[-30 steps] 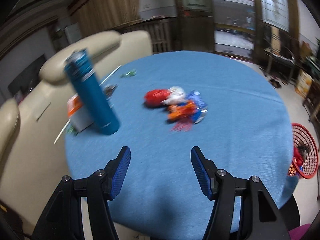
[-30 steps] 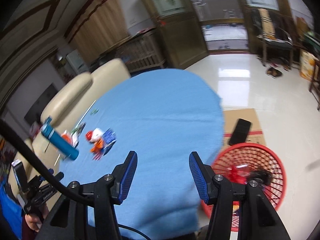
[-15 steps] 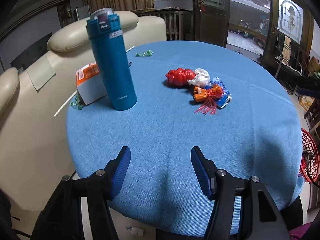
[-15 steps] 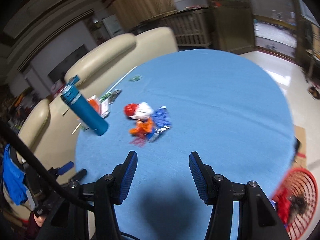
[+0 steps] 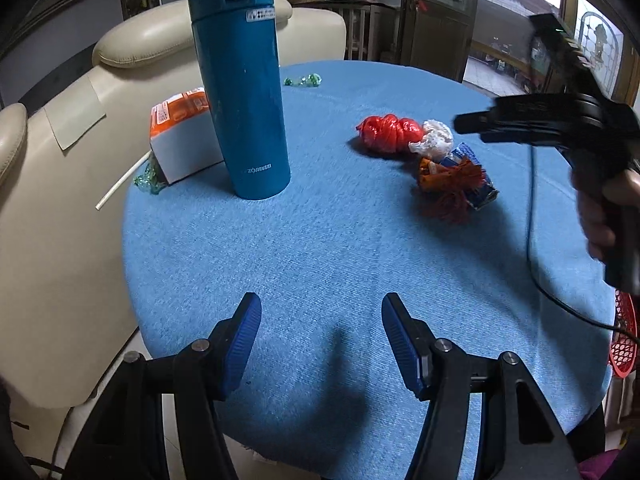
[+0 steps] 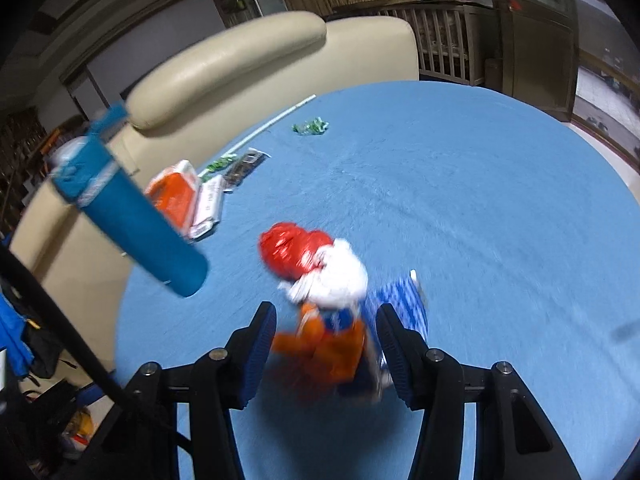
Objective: Collect trash
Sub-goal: 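Grasp the white tissue with the right tool while the left tool grasps the orange net bag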
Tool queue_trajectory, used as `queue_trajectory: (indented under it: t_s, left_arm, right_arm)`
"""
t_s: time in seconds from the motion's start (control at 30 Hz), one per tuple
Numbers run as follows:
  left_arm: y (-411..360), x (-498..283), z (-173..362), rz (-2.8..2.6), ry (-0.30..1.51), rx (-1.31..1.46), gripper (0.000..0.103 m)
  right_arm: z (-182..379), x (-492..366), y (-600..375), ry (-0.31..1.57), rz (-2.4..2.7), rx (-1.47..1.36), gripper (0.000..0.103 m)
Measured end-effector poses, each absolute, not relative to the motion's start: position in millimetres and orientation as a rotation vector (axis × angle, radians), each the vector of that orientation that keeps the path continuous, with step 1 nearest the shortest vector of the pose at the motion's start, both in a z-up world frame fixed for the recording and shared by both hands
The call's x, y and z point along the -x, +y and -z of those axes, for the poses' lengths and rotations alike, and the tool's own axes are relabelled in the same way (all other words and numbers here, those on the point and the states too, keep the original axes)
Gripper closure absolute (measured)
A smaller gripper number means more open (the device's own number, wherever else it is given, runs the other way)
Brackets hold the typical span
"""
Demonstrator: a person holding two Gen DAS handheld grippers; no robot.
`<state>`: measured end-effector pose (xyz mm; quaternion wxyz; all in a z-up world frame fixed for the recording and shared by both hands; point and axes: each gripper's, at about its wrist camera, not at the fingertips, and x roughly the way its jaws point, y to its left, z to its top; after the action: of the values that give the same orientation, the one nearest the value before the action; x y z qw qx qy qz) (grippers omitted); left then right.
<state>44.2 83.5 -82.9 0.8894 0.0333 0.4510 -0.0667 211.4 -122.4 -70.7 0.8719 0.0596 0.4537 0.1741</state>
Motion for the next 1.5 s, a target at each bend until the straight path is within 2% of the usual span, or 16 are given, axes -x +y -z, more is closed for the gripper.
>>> queue_trajectory:
  t_s: [0.27,0.3,0.33,0.43,0.5,0.9,1.1,1.17,1.5]
  left_arm:
    - [85.7,-59.1,88.5,0.138,0.958,-0.053,0.039]
    - [84.7,-60.2,88.6,0.140,0.960,-0.053,0.039]
    - [83.6,-61.0,88.5,0.142,0.961,-0.054,0.039]
    - [78.9,-63.6,87.2,0.151,0.961,-0.060,0.039]
    - [75.8,-66.0,85.9,0.156,0.960,-0.065,0.039]
    - [25.2,-87.6,71.9,0.299,0.942,-0.102,0.039]
    - [-2.4,-113.3,73.0,0.360,1.002,-0.002,0.039]
    - [-12.4,-123.4,75.6,0.345,1.031,0.037,0.035]
    - [-25.7,-138.5,106.5,0.249,1.136,0.102,0.035]
  right_arm:
    - [99.4,-256.2,-103.3,1.009,-0.397,-0.072,0.047]
    - [102.5,-257.8,-103.2,1.018,-0.404,-0.078,0.052]
    - [106.1,-258.1,-104.0,1.027,-0.417,-0.098,0.061]
    - [105.2,-249.1,-107.1,1.011,-0.423,-0.114,0.069]
    - [101.2,-239.8,-109.2,1.002,-0.430,-0.135,0.070]
    - [46.3,-137.4,-179.2,0.863,-0.409,-0.310,0.070]
    - [62.5,-92.8,-216.8,0.906,-0.248,-0.247,0.070]
    - [71.8,-81.5,-228.1,0.926,-0.202,-0.232,0.070]
    - [98.5,-67.6,-252.7,0.976,-0.175,-0.323,0.069]
